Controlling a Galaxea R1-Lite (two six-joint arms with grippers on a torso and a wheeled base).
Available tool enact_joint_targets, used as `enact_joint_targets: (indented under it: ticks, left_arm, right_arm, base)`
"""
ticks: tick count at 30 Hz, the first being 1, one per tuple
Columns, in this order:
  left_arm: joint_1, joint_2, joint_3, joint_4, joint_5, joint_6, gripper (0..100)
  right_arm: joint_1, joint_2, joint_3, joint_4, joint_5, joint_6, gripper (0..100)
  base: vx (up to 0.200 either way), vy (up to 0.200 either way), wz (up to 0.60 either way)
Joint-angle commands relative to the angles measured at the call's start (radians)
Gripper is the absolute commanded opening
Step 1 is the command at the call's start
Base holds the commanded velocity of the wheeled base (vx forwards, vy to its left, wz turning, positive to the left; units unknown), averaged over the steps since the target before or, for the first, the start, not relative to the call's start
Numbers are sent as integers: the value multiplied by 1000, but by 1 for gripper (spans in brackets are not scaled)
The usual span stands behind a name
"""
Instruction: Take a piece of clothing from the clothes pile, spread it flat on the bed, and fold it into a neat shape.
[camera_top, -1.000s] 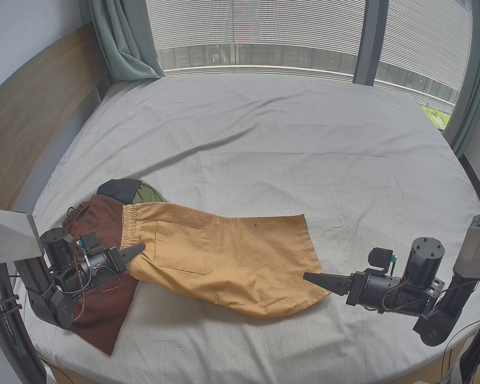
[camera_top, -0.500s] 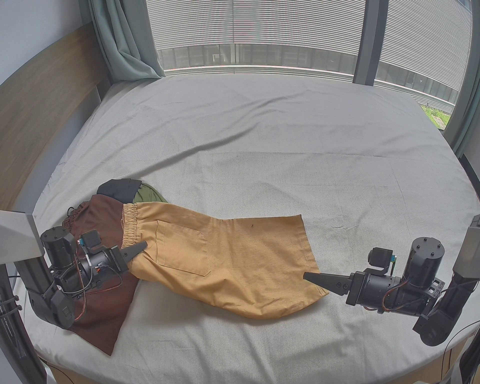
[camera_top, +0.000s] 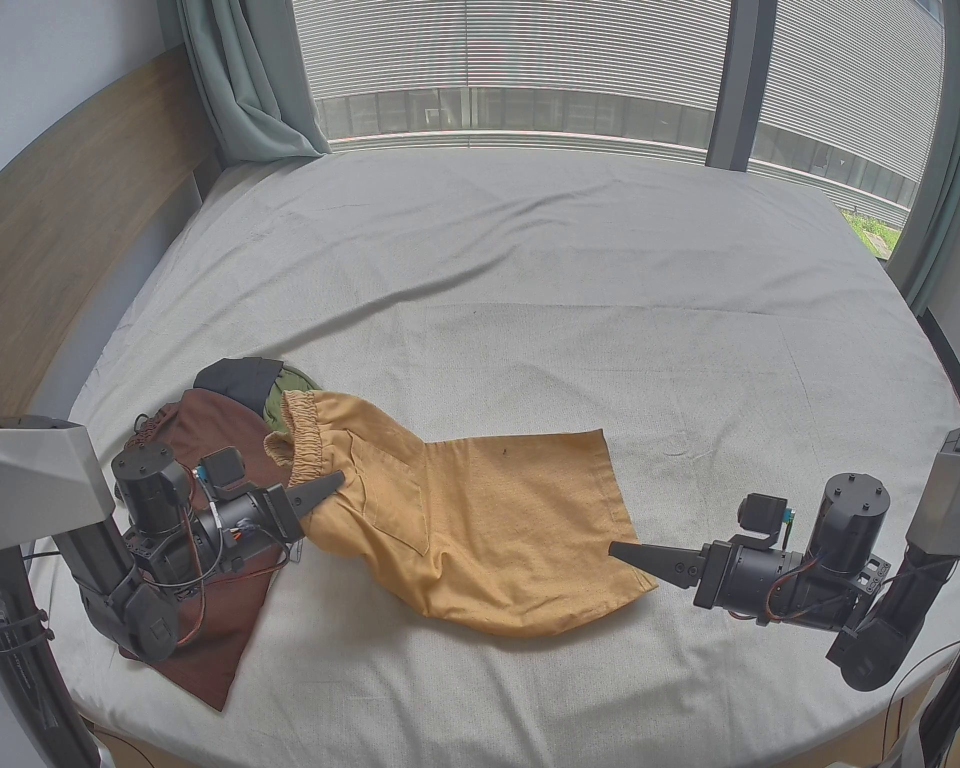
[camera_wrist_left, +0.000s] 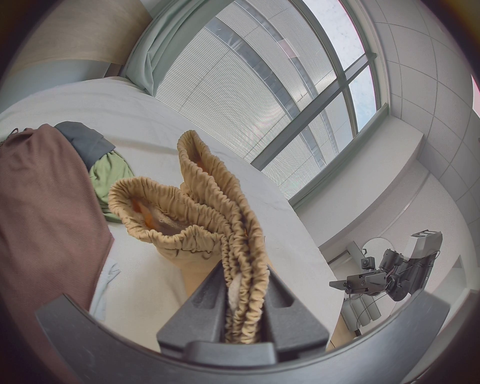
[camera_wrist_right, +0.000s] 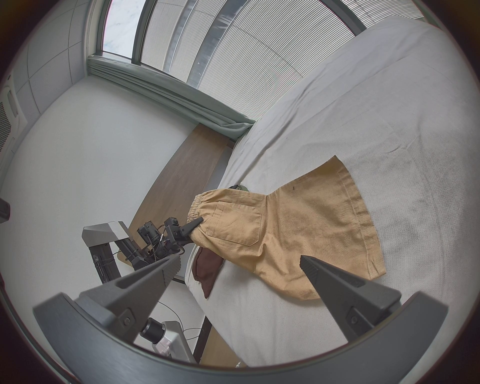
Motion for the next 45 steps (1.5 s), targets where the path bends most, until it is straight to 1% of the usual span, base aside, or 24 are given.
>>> enact_joint_targets:
  ticks: [1,2,5,6,10,13,16,30,35,41,45]
  left_arm:
    - [-48,16,-27,1,14,-4,0]
    - [-72,28,-47,1,21,-15,0]
    - [-103,39,-70,1,24,-44,0]
    - [-124,49,-93,1,26,-65,0]
    - [-161,74,-131,4,34,-73,0]
    - [-198,104,-163,4,60,-75,0]
    - [-230,131,-192,4,66,-75,0]
    - [-331,236,-338,34,69,-79,0]
    - [-370,261,-392,47,70,-104,0]
    - [-405,316,-441,54,72,-104,0]
    - [-416,355,-476,60,92,-104,0]
  right_arm:
    - [-3,0,0,-1,1,0,100]
    - [-5,-2,-2,-1,1,0,100]
    - [-5,-3,-2,-1,1,0,100]
    - [-6,-3,-2,-1,1,0,100]
    - [-8,-6,-3,-1,1,0,100]
    - [-9,-8,-3,-1,1,0,100]
    - [-9,-8,-5,-1,1,0,100]
    - [-31,-11,-9,-1,2,0,100]
    - [-32,-12,-11,-1,2,0,100]
    - [-32,-12,-12,-2,2,0,100]
    - [-32,-12,-14,-2,2,0,100]
  base:
    - [0,0,0]
    - [0,0,0]
    - [0,0,0]
    - [0,0,0]
    - [0,0,0]
    - [0,0,0]
    - [0,0,0]
    - [0,0,0]
    - [0,0,0]
    - [0,0,0]
    - [0,0,0]
